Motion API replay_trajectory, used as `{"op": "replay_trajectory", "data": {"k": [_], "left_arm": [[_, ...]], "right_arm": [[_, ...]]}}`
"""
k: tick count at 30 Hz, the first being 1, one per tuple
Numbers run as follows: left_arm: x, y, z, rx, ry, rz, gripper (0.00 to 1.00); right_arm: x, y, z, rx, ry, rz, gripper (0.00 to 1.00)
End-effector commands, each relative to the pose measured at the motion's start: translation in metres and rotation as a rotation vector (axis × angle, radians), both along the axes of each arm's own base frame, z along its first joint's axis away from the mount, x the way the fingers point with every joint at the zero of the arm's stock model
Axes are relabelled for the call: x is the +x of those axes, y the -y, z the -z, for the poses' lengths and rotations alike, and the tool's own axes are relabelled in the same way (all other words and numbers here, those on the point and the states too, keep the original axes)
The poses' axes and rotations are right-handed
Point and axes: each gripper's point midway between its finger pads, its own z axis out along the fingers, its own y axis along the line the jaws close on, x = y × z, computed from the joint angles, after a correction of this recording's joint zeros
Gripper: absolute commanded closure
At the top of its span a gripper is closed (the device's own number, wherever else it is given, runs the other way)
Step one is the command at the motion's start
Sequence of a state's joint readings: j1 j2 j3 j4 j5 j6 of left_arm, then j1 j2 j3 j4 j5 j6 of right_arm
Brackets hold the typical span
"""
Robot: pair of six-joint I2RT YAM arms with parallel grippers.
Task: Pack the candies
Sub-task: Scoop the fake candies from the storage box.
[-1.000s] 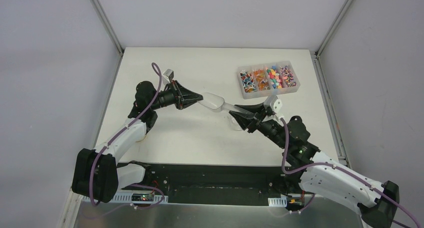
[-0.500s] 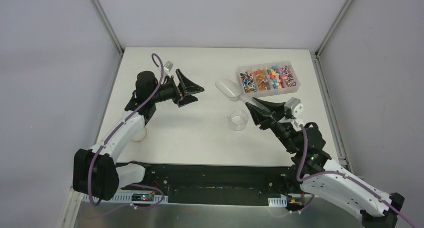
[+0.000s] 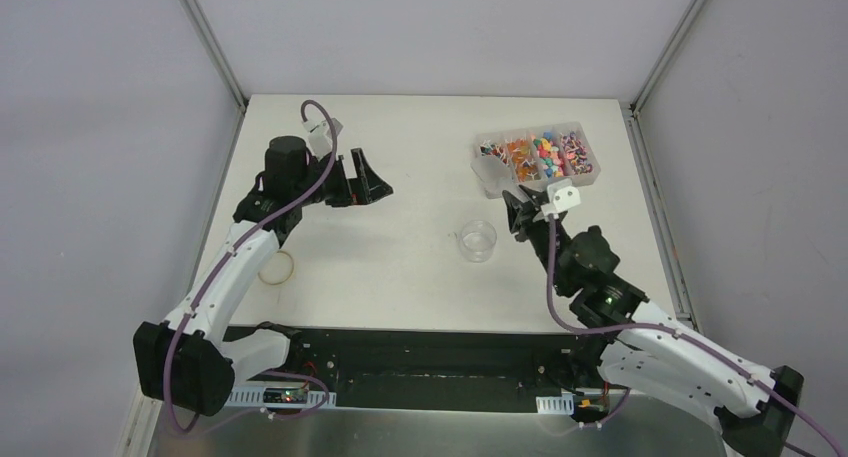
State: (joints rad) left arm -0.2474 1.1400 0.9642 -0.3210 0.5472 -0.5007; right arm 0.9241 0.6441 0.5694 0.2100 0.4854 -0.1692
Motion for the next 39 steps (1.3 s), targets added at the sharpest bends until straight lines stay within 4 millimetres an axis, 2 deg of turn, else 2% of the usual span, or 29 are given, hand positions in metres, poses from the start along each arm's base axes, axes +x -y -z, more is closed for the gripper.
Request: {"op": "replay_trajectory", "data": {"k": [1, 4, 9, 15, 21, 33, 39], "left_arm": [[0.002, -0.029, 0.004, 0.176, 0.157, -0.071, 0.01], [-0.001, -0.035, 0.013, 0.208, 0.165, -0.089, 0.01], [-0.005, -0.034, 0.006, 0.197, 0.184, -0.086, 0.01], [-0.007, -0.037, 0.005, 0.221, 0.2, -0.111, 0.01], [-0.011, -0.032, 0.005, 0.224, 0.205, -0.091, 0.01], [-0.01, -0.035, 0.003, 0.237, 0.216, -0.107, 0.01], [-0.01, -0.035, 0.004, 0.237, 0.212, -0.104, 0.01]], "right_arm": [[0.025, 0.017, -0.01, -0.059, -0.045, 0.172, 1.0], [0.045, 0.017, 0.004, -0.115, -0.141, 0.222, 1.0], [0.081, 0.019, 0.028, -0.145, -0.288, 0.237, 1.0], [0.112, 0.022, 0.038, -0.18, -0.394, 0.232, 1.0], [0.129, 0.018, 0.051, -0.19, -0.454, 0.207, 1.0], [0.153, 0.012, 0.08, -0.246, -0.519, 0.22, 1.0], [0.163, 0.016, 0.102, -0.289, -0.519, 0.265, 1.0]]}}
